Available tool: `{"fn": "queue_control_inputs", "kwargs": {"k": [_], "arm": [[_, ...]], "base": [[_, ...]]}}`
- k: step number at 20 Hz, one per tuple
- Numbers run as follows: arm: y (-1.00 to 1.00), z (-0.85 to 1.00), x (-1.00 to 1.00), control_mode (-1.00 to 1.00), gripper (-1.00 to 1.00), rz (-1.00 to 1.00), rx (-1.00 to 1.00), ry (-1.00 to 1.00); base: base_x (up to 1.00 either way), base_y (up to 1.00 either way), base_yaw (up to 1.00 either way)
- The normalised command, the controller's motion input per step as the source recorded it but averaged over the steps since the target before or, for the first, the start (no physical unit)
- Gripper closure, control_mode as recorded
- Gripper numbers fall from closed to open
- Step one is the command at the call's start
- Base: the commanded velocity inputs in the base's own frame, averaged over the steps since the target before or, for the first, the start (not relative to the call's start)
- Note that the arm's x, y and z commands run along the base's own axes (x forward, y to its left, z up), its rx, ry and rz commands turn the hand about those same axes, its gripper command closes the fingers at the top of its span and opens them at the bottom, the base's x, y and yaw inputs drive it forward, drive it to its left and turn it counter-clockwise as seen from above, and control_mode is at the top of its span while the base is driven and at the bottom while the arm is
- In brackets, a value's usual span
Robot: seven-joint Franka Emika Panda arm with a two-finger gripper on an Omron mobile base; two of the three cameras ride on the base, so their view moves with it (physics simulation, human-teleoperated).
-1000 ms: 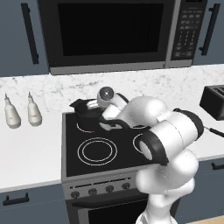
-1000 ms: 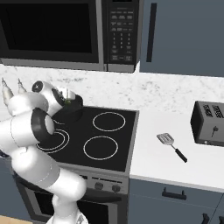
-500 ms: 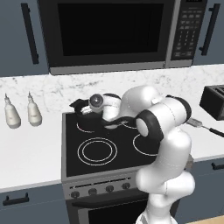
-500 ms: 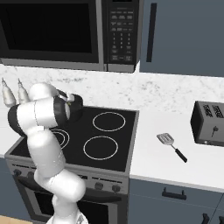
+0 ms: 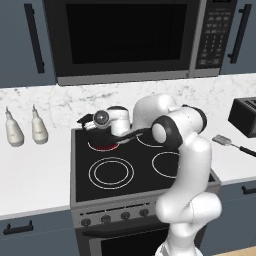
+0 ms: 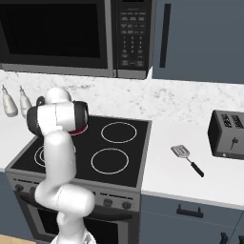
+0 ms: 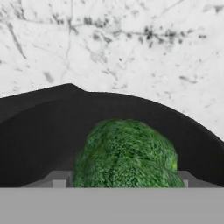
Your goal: Put the lemon and broccoli in the pot. Retrieve the spatula and lightly stir the vegetables in the pot.
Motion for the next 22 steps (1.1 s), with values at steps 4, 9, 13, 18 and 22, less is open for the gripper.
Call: {"fn": "queue_control_inputs", "kwargs": {"k": [4,9,13,18,22], "arm": [[0.01,-0.2,0.4,-1.0,-1.0,0.0,0.0,0.13],[-0.09,-0.05,0.07,-1.0,-1.0,-0.01,0.0,0.12],[-0.33,0.0,0.0,-1.0,-1.0,0.0,0.0,0.06],[-0.26,0.02,-0.28,-1.0,-1.0,0.0,0.0,0.0],[-0.15,0.07,-0.81,-1.0,-1.0,0.0,0.0,-0.03]], "base": [[0.0,0.0,0.0],[0.0,0.0,0.0],[0.0,0.0,0.0],[0.0,0.0,0.0],[0.0,0.0,0.0]]}}
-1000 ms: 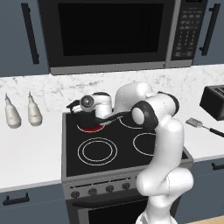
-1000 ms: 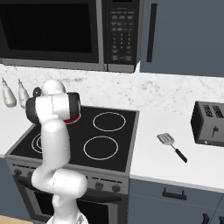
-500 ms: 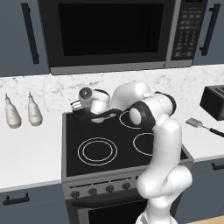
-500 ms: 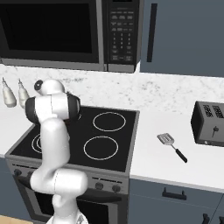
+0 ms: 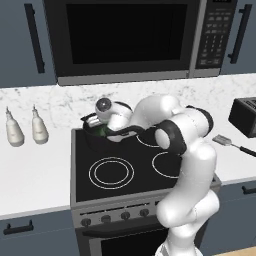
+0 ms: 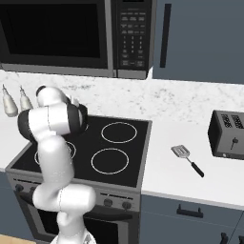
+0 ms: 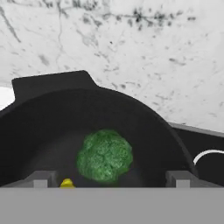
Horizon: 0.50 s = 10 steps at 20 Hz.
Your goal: Put the lemon and broccoli in the pot. Retrieve the spatula and lightly stir the vegetables in the pot.
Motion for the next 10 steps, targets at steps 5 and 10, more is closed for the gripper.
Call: {"fn": "queue_control_inputs", "kwargs": {"k": [5,10], "arm": [[-0.08,0.22,-1.0,-1.0,-1.0,0.0,0.0,-0.1],[-0.24,0.86,-0.87,-1.0,-1.0,0.0,0.01,-0.14]], "base": [[0.0,0.0,0.0],[0.0,0.0,0.0]]}}
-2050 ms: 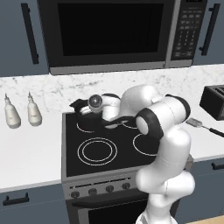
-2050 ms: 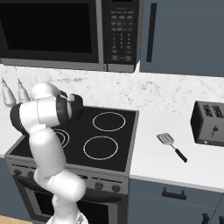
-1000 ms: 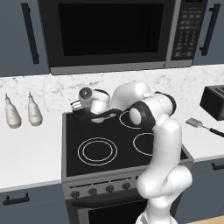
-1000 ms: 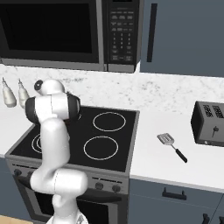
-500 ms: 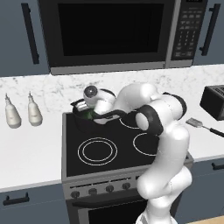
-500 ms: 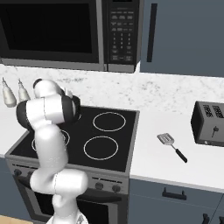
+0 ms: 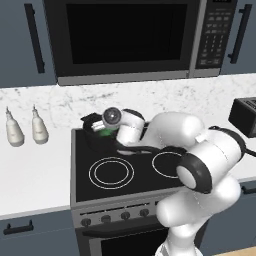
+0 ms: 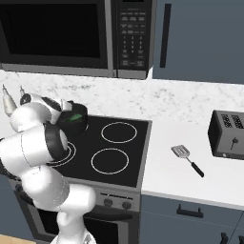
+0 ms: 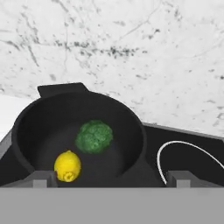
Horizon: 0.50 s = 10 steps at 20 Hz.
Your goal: Put the lemon and broccoli in the pot. Retrieve the spatula and lightly stir the vegetables in the pot.
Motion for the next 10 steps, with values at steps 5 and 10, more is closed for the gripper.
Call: {"fn": "queue_control_inputs", "kwargs": {"k": [5,10], "arm": [[-0.49,1.0,-0.55,-1.0,-1.0,-0.03,0.13,0.0],[-0.43,1.0,-0.56,-1.0,-1.0,-0.04,0.17,0.09]], "base": [[0.0,0.0,0.0],[0.0,0.0,0.0]]}}
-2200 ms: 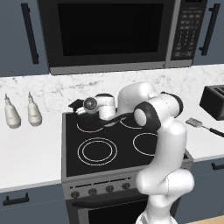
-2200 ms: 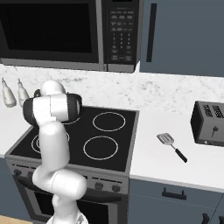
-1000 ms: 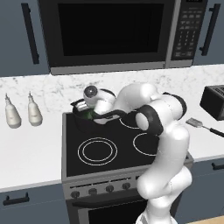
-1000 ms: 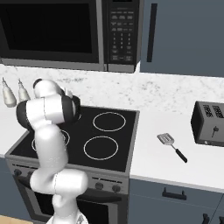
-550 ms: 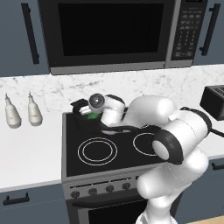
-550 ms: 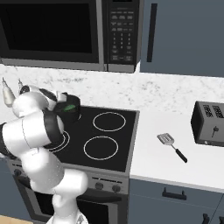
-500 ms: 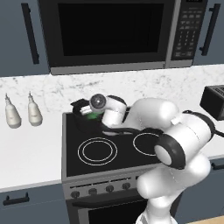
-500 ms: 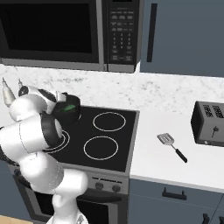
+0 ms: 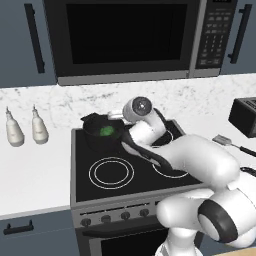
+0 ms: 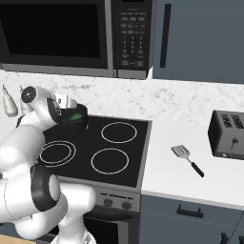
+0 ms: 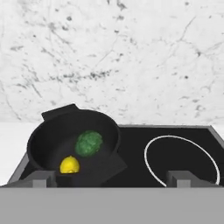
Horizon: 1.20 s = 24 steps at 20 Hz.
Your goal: Put the lemon and broccoli in the pot. Retrieve the spatula and lightly stir the vegetables in the pot.
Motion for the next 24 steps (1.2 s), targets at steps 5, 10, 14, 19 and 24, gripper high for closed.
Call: {"fn": "queue_control_inputs", "kwargs": {"k": [5,10,14,19,24], "arm": [[-0.27,0.6,-0.82,-1.0,-1.0,-0.04,0.11,0.24],[-0.07,0.09,-0.8,-1.0,-1.0,-0.02,0.04,0.32],[0.0,-0.18,-0.93,-1.0,-1.0,0.0,0.0,0.15],[0.0,-0.2,-0.59,-1.0,-1.0,0.0,0.0,0.0],[0.0,-0.09,-0.44,-1.0,-1.0,0.0,0.0,0.0]], "base": [[0.0,0.0,0.0],[0.0,0.0,0.0],[0.0,0.0,0.0],[0.0,0.0,0.0],[0.0,0.0,0.0]]}}
